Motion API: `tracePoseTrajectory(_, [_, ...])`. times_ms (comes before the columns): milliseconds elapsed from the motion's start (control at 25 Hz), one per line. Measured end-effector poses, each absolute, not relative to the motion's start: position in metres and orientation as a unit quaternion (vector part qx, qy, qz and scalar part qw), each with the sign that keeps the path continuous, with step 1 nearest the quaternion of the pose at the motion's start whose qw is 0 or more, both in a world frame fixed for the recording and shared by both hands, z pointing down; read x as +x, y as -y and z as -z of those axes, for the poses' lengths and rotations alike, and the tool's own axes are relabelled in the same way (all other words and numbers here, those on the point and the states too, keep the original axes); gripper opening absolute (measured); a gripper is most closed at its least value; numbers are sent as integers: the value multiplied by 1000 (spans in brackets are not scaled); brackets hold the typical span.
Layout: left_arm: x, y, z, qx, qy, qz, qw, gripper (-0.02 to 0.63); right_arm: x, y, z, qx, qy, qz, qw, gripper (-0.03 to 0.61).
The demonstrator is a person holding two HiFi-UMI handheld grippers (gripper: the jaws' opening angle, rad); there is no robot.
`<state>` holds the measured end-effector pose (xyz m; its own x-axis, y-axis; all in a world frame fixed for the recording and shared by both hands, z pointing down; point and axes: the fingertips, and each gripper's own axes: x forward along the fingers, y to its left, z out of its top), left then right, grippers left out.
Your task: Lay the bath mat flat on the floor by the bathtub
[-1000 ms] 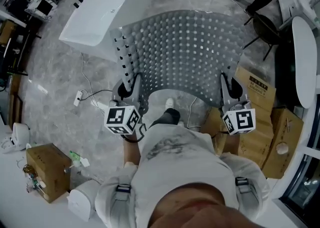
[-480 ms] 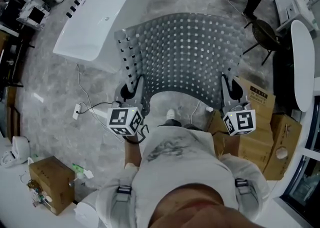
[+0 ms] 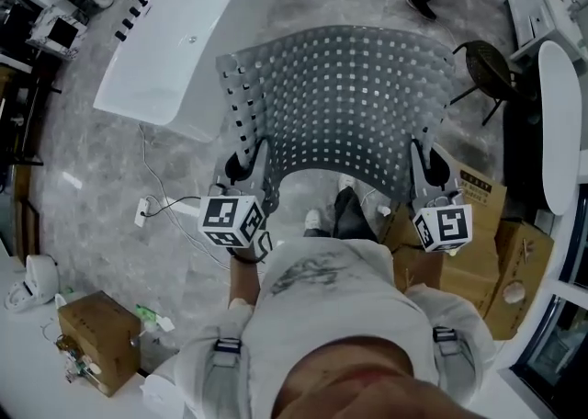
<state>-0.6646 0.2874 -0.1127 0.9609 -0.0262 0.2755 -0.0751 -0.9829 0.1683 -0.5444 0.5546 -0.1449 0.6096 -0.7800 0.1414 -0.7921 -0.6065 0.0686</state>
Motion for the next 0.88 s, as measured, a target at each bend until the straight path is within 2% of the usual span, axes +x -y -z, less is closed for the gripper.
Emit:
tracePoseTrajectory(440, [-546, -296, 118, 985, 66, -136, 83, 87, -405, -544, 143, 868, 492, -41, 46, 44])
tracePoseTrajectory(880, [-478, -282, 123, 984, 95, -124, 87, 87, -323, -530, 148, 859, 510, -33, 35, 44])
